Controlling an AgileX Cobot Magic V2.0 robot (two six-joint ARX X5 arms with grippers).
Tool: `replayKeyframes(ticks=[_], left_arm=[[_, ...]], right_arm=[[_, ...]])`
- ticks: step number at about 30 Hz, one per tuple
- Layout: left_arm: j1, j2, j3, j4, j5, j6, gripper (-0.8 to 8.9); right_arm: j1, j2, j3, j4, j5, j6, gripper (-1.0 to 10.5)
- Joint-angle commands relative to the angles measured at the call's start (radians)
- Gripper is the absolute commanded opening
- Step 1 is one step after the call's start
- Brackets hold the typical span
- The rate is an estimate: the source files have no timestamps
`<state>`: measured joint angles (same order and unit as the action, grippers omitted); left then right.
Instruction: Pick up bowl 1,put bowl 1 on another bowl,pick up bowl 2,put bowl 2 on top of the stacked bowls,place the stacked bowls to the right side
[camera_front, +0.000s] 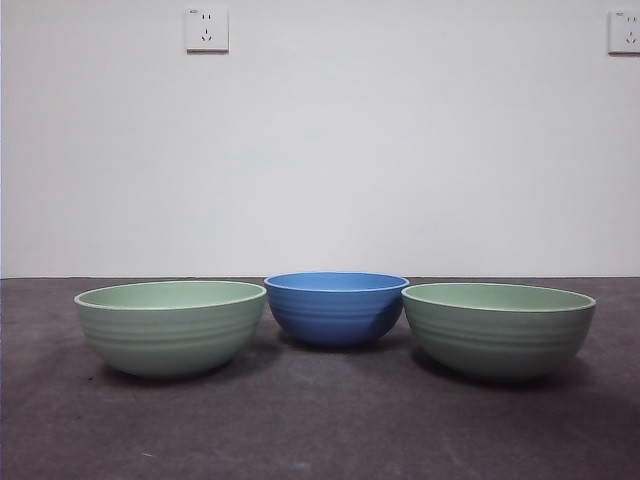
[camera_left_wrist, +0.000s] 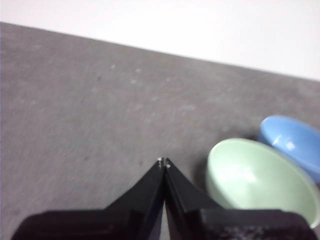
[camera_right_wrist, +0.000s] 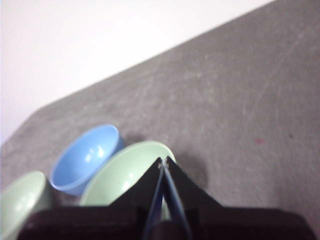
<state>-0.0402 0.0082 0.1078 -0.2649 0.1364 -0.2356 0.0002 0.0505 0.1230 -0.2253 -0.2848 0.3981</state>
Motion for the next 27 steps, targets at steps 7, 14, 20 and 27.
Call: replayKeyframes(ticks=[7, 14, 20, 27], left_arm=[[0.003, 0.093, 0.188, -0.126, 0.101, -0.031, -0.08], [0.003, 0.269, 0.368, -0.254, 0.228, 0.031, -0.08], [0.002, 0.446, 0.526, -0.419, 0.371, 0.159, -0.08], [0.0, 0.597, 0.657, -0.61, 0.477, 0.295, -0.08]], right_arm=[[0.002, 0.207, 0.247, -0.114, -0.004, -0.02, -0.1], [0.003, 0.427, 0.518, -0.402, -0.088, -0.209, -0.1], [0.023, 0.607, 0.737, -0.692, -0.136, -0.376, -0.1], [0.088, 0.726, 0.862, -0.893, -0.136, -0.497, -0.1]])
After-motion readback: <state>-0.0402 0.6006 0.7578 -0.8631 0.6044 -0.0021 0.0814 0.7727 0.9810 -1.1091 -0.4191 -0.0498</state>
